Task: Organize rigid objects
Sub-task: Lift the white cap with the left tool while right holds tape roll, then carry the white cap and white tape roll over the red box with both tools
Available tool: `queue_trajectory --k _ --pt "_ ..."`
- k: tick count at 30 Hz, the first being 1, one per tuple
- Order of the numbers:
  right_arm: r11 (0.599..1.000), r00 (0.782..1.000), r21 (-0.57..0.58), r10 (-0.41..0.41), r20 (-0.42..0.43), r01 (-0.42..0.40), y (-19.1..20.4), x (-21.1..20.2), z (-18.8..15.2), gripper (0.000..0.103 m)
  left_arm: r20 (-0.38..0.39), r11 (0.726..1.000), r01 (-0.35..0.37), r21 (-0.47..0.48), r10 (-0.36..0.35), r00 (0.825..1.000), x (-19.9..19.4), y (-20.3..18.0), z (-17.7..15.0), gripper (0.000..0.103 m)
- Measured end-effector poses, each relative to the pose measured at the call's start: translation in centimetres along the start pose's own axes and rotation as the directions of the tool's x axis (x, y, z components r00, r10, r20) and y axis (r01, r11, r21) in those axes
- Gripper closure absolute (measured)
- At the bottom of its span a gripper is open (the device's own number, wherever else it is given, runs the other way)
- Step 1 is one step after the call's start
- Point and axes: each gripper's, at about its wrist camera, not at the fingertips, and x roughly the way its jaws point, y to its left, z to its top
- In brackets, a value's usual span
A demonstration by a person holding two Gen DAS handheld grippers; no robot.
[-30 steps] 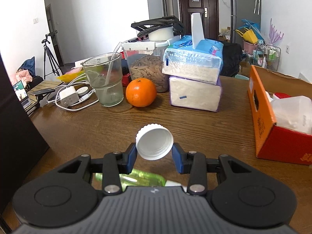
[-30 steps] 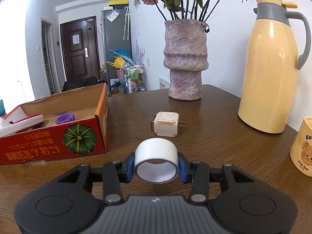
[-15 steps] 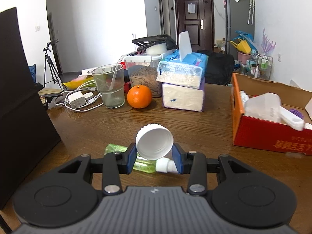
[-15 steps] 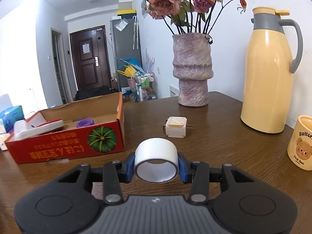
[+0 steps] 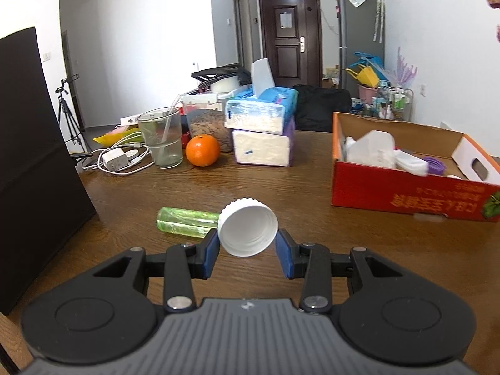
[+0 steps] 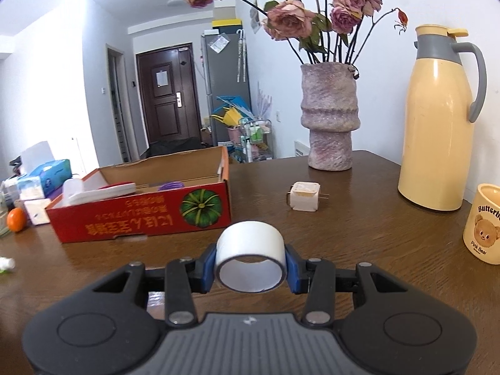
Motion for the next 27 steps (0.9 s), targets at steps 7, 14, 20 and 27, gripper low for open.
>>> queue_trajectory --k 7,14,20,27 --pt "0.999 0.999 -0.015 0.035 0.0 -0.035 0.7 -1.6 -0.8 0.06 0.012 0.999 0.039 0.032 -0.04 0.999 -2.3 -1.5 -1.3 0.063" --pt "0.996 0.997 -0.037 0.077 -0.002 -0.077 1.7 -2.9 -1.3 0.06 0.015 0.996 0.076 0.045 -0.077 0.997 -4.4 -2.7 -2.3 0.063" --pt "0.991 0.993 -0.058 0.117 -0.003 -0.117 2.9 -3.6 -1.4 0.06 0.015 0.991 0.114 0.068 -0.115 0.993 -5.6 -4.3 -2.8 0.063" --pt "0.986 0.989 -0.078 0.15 -0.002 -0.15 3.9 -4.2 -1.3 0.06 0.016 0.983 0.154 0.101 -0.156 0.988 -6.6 -6.4 -2.9 0.063"
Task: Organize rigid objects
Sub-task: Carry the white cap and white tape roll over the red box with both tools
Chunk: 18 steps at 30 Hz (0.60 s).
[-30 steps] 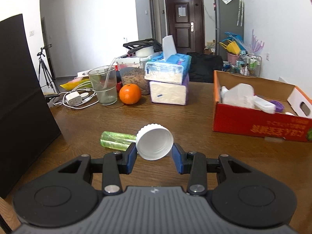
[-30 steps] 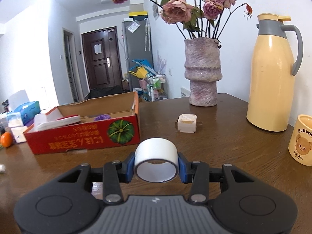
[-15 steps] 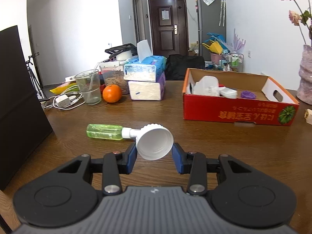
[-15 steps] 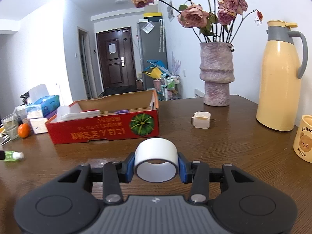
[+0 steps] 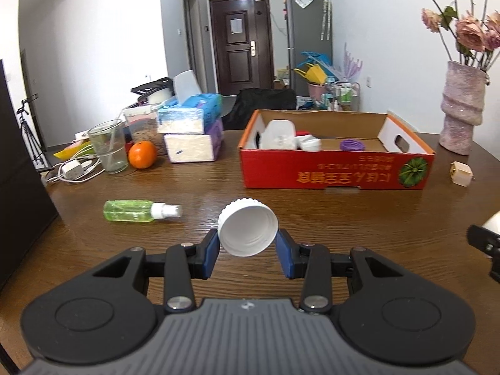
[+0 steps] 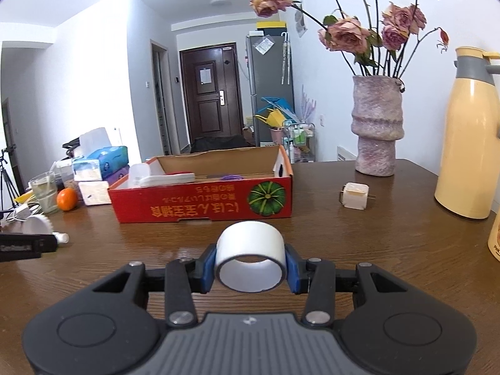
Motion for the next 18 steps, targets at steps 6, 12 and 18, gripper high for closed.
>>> queue_trajectory --k 6,12,18 --pt "1.0 1.0 -0.014 0.018 0.011 -0.018 0.9 0.0 0.5 0.06 0.009 0.999 0.024 0.024 -0.024 1.0 -0.1 -1.7 0.4 0.063" --pt "0.999 0.999 -0.023 0.027 0.023 -0.027 1.5 0.3 1.4 0.06 0.015 0.999 0.042 0.03 -0.042 0.999 0.2 -2.7 1.5 0.063" --pt "0.999 0.999 -0.034 0.025 0.033 -0.023 1.9 1.1 2.3 0.06 0.029 0.998 0.057 0.029 -0.058 0.998 0.6 -3.6 2.4 0.063"
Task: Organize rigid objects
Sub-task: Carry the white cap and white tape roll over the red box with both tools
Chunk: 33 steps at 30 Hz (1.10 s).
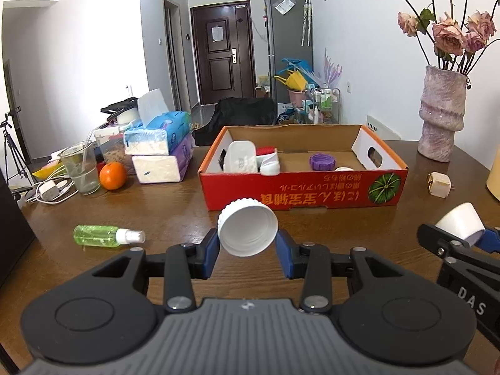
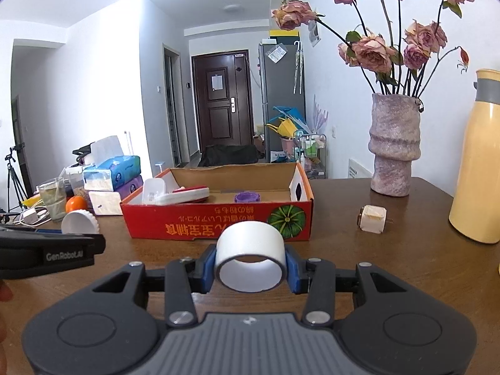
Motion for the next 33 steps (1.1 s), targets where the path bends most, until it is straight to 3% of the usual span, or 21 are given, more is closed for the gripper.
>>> queue_trajectory --k 14,33 --pt "1.0 1.0 -0.011 -0.011 0.023 0.011 -0.1 3.4 2.5 0.061 0.01 1.0 0.007 -0.023 -0.007 1.0 3.1 -0.7 2.7 0.063" --pt "1.0 0.999 0.0 -0.021 0.041 0.021 -0.9 10.9 5.3 0.061 0.02 0.998 -0.002 -0.063 0.003 1.0 10.4 -1.6 7.1 0.063"
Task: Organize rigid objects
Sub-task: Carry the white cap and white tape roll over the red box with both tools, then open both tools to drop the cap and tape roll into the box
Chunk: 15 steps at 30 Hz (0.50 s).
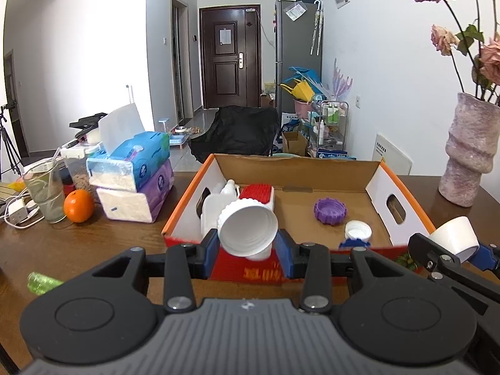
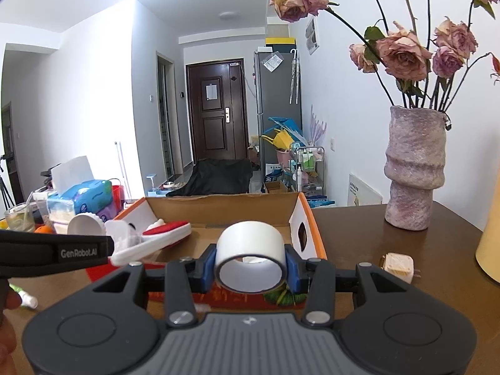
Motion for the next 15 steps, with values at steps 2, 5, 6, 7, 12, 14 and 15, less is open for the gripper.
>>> queue_trajectory --k 2,5,6,7,12,14,15 --pt "1.0 1.0 0.001 -0.002 0.005 0.002 -0.1 1.0 0.5 0.06 0.001 1.0 -0.002 -0.002 0.002 1.0 1.0 -0.2 0.6 0.063" --pt "1.0 1.0 0.001 -0.006 0.008 0.006 -0.4 2.7 1.2 0.061 0.001 1.0 -0.006 -0.005 0.006 1.0 2.5 -0.3 1.3 0.063" --pt "1.0 1.0 0.002 -0.007 0.008 0.007 -0.5 3.3 1.4 0.061 0.0 1.0 -0.007 -0.008 0.007 1.0 3.0 -0.3 1.6 0.063" --pt "1.0 1.0 0.003 -0.009 0.008 0.009 -0.6 3.9 1.6 0.061 0.001 1.0 -0.008 -0.01 0.008 1.0 3.6 -0.4 2.0 0.063" --pt "1.0 1.0 -0.007 -0.014 0.002 0.014 -0.9 6.9 2.3 0.061 -0.005 1.0 -0.017 -0.016 0.017 1.0 6.3 -0.6 3.1 0.063" --pt "1.0 1.0 -0.016 -0.017 -0.003 0.017 -0.8 8.0 2.4 0.061 -0.013 1.0 -0.022 -0.014 0.022 1.0 7.4 -0.6 3.4 0.063" --pt "1.0 1.0 -0.02 -0.019 -0.005 0.019 -0.8 8.5 2.5 0.06 -0.016 1.0 -0.027 -0.014 0.027 1.0 7.9 -0.7 3.6 0.063"
